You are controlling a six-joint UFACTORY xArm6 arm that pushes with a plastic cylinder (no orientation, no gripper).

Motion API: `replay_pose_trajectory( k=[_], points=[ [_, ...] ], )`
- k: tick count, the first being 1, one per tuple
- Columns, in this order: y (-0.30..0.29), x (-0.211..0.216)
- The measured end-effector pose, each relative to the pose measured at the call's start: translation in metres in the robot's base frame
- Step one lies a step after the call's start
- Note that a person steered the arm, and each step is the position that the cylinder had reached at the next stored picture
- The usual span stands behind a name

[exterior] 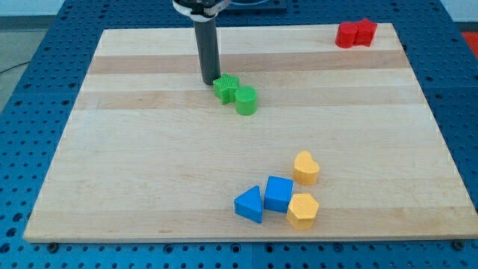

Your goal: Move your arm to the bottom right of the board

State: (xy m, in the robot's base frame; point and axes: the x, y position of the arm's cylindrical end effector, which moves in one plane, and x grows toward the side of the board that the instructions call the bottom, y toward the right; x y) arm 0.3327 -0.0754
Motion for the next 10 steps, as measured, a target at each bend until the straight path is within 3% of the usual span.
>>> replay_pose_trajectory(
  k=[1,2,3,4,6,8,9,10],
  points=[
    [-0.065,-0.024],
    [-0.127,-0.016],
    [-0.166,0.036],
    [-0.156,0.089],
    [0.015,0.087],
    [0.069,0.147],
    [0.173,0.147],
    [0.282,0.176]
  ],
)
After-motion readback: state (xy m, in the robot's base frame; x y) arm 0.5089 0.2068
